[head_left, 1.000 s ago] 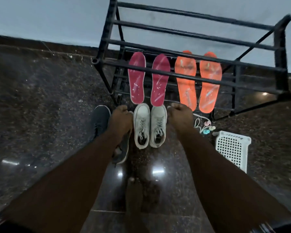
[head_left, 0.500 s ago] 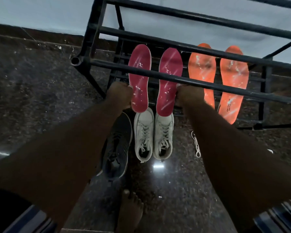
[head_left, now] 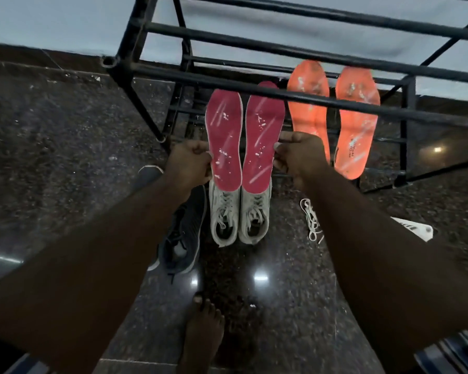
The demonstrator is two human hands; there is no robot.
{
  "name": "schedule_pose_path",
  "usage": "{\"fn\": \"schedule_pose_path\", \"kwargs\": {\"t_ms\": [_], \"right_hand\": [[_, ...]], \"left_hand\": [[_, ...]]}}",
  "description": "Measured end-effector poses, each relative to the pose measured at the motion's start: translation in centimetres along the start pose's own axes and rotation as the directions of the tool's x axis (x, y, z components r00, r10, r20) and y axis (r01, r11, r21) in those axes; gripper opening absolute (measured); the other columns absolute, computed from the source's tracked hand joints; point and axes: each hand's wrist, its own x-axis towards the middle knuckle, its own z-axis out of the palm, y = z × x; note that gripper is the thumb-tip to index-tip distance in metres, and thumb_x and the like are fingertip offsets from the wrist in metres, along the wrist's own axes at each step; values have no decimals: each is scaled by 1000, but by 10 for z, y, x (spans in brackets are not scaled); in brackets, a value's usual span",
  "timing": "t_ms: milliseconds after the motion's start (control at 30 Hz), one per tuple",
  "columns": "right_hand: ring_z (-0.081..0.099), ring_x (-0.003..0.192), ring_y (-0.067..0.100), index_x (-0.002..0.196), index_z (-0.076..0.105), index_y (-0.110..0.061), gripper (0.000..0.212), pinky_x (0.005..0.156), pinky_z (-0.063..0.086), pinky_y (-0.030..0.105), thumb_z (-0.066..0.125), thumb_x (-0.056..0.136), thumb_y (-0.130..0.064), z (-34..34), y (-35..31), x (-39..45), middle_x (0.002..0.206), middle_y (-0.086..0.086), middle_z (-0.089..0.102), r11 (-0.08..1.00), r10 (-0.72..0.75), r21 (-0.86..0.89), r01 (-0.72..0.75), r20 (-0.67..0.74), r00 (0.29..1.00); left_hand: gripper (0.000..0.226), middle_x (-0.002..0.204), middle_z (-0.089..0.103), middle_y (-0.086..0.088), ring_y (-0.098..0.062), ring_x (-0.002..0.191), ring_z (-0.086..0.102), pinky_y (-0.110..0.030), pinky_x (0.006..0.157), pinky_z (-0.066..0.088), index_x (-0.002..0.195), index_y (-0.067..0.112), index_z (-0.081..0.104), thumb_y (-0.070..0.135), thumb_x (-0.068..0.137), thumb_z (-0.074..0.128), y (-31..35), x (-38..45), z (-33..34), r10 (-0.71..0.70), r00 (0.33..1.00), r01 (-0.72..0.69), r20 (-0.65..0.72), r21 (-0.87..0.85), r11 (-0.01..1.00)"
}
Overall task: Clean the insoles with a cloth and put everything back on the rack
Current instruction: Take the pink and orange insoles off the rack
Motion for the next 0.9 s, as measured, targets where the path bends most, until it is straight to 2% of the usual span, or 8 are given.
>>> {"fn": "schedule_pose_path", "kwargs": {"t_ms": [100,233,333,400,500,633,733,900], "right_hand": [[59,55,18,82,69,-10,27,50,51,24,53,88,11,-8,14,-17,71,7,67,999,-37,-2,37,29,999],[60,62,19,90,70,-7,24,57,54,28,54,87,10,-14,33,-18,81,13,69,997,-77,-6,77,61,995],[58,57,20,93,70,-3,24,53,54,29,54,85,12,-17,44,-7,78,15,67,992,-127,10,126,55,990],[52,47,20,90,68,1,27,45,45,27,49,81,17,-19,48,-8,70,15,61,981,-187,64,184,51,981],[47,43,18,79,63,-1,28,42,36,24,46,82,21,-25,51,-23,60,13,59,950,-296,107,293,4,955],[51,44,17,73,59,-8,33,43,40,23,44,87,18,-42,69,-81,61,11,59,906,-395,156,394,-23,918],[51,43,14,80,58,-7,28,41,42,22,42,87,16,-65,113,-140,63,11,57,871,-448,198,450,-59,892],[46,39,18,68,53,-5,7,37,36,21,50,72,1,-95,230,-247,57,14,50,911,-401,85,404,-55,915]], "left_hand": [[14,80,71,-9,-10,55,61,-18,44,47,108,2,66,12,100,59,-19,-16,1,12,1000,-11,-14,22,1000],[12,83,71,-12,-20,66,60,-22,49,49,106,5,68,11,99,59,-41,-17,5,106,994,-106,-3,54,993],[9,77,73,-7,-18,62,64,-28,54,55,101,9,70,12,96,63,-54,-2,10,225,973,-220,-43,104,970],[10,75,73,-10,-20,58,64,-35,58,57,103,7,70,10,95,64,-62,2,14,298,954,-292,-41,101,951],[8,58,63,-2,-10,40,54,-23,44,46,100,5,69,7,96,62,-70,-8,22,413,909,-405,-61,110,908],[10,64,62,-10,-11,37,50,-24,40,40,96,7,70,2,93,62,-82,-64,22,528,846,-506,-71,202,839],[11,64,60,-11,-12,37,49,-26,43,43,88,8,68,0,92,61,-114,-134,14,570,820,-540,-50,260,800],[10,74,59,-20,-20,44,51,-29,47,43,85,0,68,-1,89,60,-232,-231,16,485,875,-448,-9,368,815]]}}
